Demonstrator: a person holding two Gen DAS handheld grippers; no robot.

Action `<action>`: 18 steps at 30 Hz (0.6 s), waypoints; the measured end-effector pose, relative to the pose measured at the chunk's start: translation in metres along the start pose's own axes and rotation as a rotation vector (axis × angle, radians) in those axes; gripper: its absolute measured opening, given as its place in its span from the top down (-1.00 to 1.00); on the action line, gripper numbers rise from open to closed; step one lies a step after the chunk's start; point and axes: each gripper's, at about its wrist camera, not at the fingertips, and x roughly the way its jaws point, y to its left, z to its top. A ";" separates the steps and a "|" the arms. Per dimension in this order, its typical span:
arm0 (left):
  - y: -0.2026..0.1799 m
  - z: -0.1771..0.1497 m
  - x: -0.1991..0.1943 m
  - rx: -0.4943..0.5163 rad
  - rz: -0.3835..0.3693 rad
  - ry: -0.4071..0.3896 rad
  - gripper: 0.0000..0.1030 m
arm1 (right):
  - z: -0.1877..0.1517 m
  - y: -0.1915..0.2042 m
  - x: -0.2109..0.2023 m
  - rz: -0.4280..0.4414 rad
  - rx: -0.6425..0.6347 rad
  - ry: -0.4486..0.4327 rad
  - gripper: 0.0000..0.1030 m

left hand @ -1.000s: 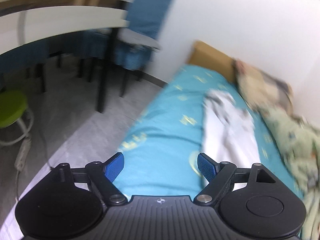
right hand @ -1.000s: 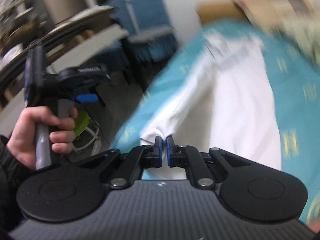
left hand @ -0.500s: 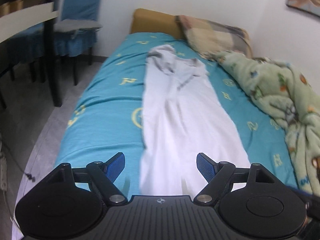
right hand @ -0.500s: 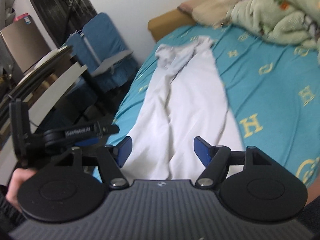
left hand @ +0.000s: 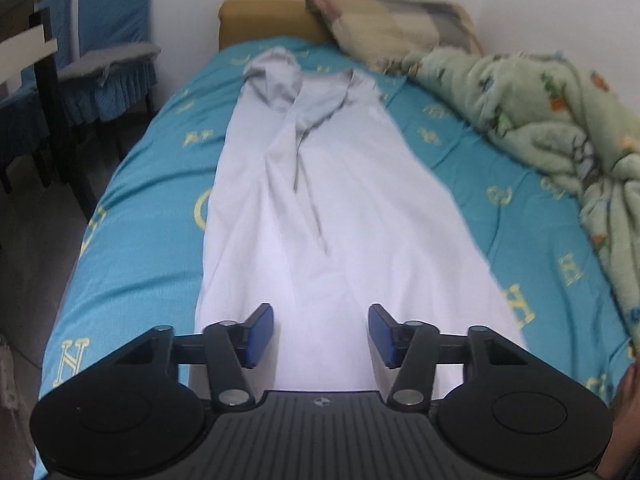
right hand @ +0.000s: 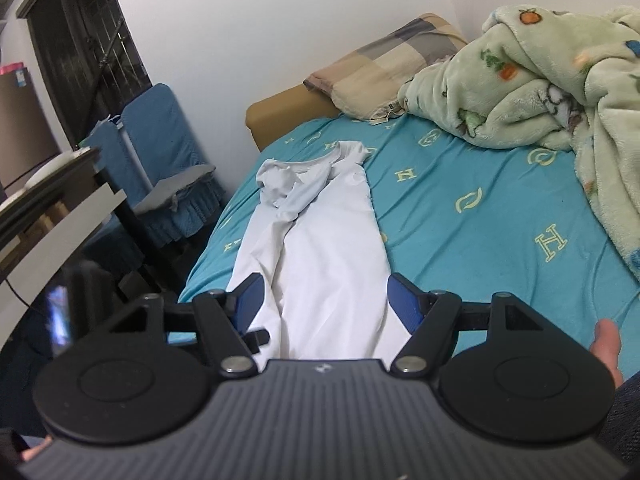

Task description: Fold clothes

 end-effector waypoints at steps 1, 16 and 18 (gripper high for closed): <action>0.000 -0.002 0.005 0.006 0.008 0.025 0.45 | 0.000 -0.001 0.000 0.003 0.005 0.000 -0.38; -0.011 -0.011 -0.023 0.041 -0.073 0.026 0.97 | 0.010 -0.008 -0.001 0.038 0.018 0.019 -0.39; -0.009 -0.008 -0.025 0.018 -0.074 0.012 0.86 | 0.020 -0.007 0.006 0.048 -0.002 0.026 -0.38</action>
